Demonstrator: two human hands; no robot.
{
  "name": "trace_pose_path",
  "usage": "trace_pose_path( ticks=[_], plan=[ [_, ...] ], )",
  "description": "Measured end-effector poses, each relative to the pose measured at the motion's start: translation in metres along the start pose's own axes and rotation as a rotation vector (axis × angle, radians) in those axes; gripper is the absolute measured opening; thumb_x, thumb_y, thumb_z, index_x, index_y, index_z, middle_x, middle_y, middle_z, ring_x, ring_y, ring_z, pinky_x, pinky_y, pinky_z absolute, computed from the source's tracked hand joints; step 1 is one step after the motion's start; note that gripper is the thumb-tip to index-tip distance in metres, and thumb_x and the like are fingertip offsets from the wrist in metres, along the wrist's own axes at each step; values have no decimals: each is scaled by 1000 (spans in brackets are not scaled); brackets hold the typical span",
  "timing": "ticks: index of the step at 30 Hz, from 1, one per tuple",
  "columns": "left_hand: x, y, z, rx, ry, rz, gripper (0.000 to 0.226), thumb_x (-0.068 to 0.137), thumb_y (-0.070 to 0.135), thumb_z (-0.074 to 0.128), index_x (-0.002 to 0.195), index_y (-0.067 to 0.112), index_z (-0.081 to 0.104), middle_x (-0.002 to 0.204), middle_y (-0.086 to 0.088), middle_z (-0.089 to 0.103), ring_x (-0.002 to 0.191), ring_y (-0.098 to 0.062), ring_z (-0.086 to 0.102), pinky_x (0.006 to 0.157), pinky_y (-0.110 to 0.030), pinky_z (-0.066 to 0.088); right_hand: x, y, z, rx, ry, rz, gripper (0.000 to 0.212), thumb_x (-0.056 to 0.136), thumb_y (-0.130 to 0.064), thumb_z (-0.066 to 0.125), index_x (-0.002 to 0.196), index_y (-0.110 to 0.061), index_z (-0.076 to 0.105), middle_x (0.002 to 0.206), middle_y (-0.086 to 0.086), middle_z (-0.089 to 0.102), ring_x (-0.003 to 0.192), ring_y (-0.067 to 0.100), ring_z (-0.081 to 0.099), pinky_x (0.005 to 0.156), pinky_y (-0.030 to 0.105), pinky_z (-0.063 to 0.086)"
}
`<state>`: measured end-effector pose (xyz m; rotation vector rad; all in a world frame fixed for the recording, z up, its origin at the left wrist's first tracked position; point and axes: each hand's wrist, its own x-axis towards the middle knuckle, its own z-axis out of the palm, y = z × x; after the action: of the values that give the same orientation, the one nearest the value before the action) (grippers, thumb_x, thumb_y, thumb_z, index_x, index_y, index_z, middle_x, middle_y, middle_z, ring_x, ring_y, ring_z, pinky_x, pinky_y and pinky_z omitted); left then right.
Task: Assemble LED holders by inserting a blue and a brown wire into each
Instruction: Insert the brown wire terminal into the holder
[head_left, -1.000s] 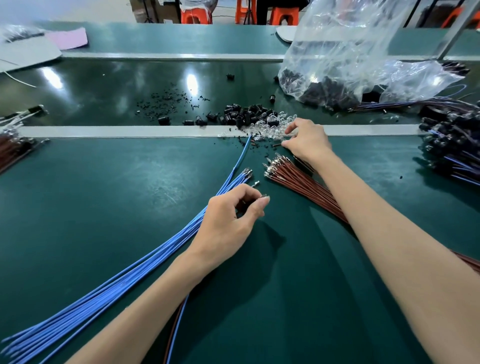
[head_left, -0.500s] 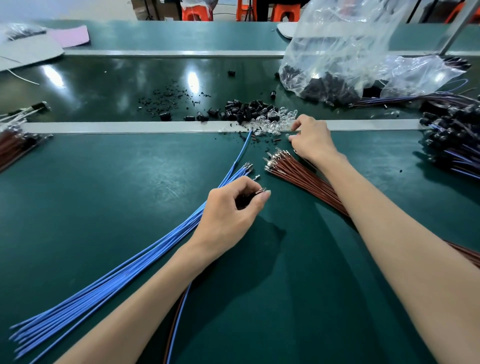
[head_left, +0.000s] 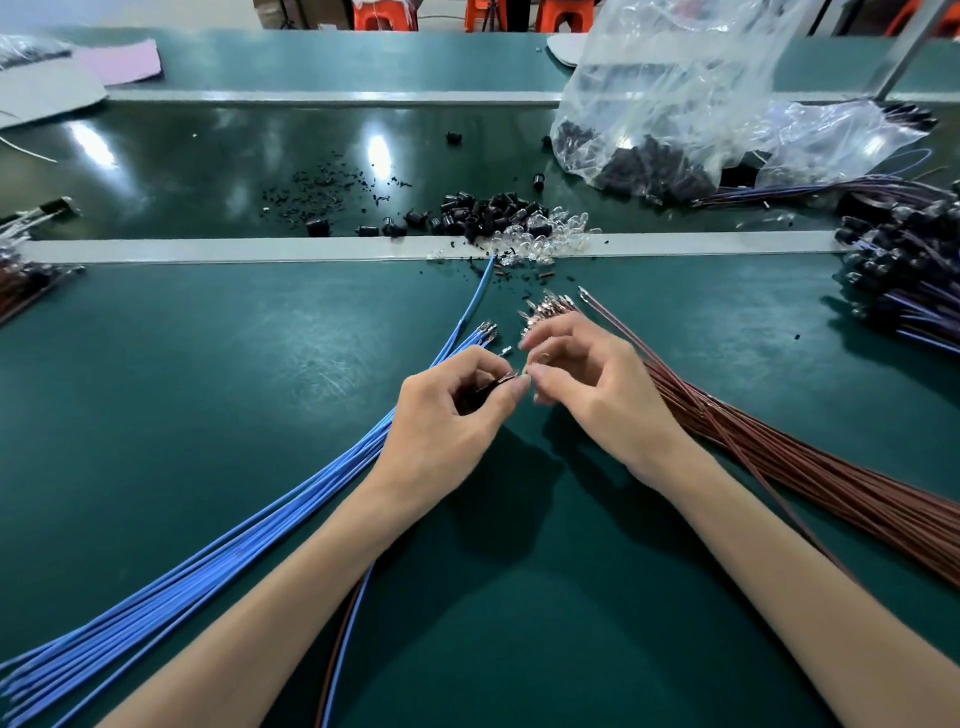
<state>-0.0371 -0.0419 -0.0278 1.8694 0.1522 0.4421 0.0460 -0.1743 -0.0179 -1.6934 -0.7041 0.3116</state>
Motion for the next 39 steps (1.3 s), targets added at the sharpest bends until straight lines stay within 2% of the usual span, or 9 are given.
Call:
trace_pose_path(
  ticks=[3,6,9,13,18,25,30,33,39],
  plan=[
    [1,0,0,-12,16,-7,14,86,16,68,74,13,61,54,8,45,51,-6,33,49,-14,28,-1,0,0,48,-86,-36,34,90,11,53,98,-18,68,77,-8,63,67,4,58,70,16,47],
    [1,-1,-1,-21,32,-15,14,86,14,68,74,17,62,53,13,50,51,-4,38,51,-13,30,-2,1,-4,100,-138,-46,30,90,12,53,103,-11,67,78,-7,64,68,4,60,71,14,47],
    [1,-2,0,-1,39,-32,12,86,16,68,75,14,64,60,1,55,57,-9,42,53,-19,34,-2,2,-7,134,-139,-45,25,89,8,57,105,-8,67,86,2,64,71,6,62,73,17,49],
    [0,-3,0,13,31,-51,12,85,24,69,75,16,66,65,-8,63,60,-10,49,56,-25,39,-1,5,-3,117,-70,-35,13,84,0,66,91,-10,71,72,-9,68,65,3,62,67,14,49],
    [1,-3,-1,-10,16,-68,11,87,18,66,76,17,65,63,9,64,54,3,53,56,-9,39,2,9,-1,39,-10,-50,10,85,-8,68,82,-18,69,65,-15,66,57,0,60,61,11,46],
    [6,-2,-1,-16,1,-43,13,90,14,63,78,11,66,62,8,63,50,4,50,53,-6,35,2,12,2,-149,44,-118,16,90,-14,64,78,-24,62,57,-15,59,53,0,54,61,18,45],
    [12,0,1,145,-36,42,11,90,13,63,80,8,65,61,3,60,55,-2,49,56,-10,36,2,13,4,-279,156,-124,14,93,-11,60,79,-15,60,58,-10,57,49,0,52,58,11,40],
    [14,-4,0,251,-11,127,14,89,14,64,78,6,65,60,-1,59,54,-7,46,55,-18,38,2,15,5,-308,192,-110,14,93,-13,60,79,-16,58,55,-9,57,50,-1,52,58,10,38],
    [12,-7,-3,459,17,249,11,89,16,65,80,9,65,60,16,55,51,-2,48,57,-13,34,5,14,-1,-169,81,-68,19,90,-13,64,76,-25,60,55,-12,58,51,-2,54,61,17,46]
  ],
)
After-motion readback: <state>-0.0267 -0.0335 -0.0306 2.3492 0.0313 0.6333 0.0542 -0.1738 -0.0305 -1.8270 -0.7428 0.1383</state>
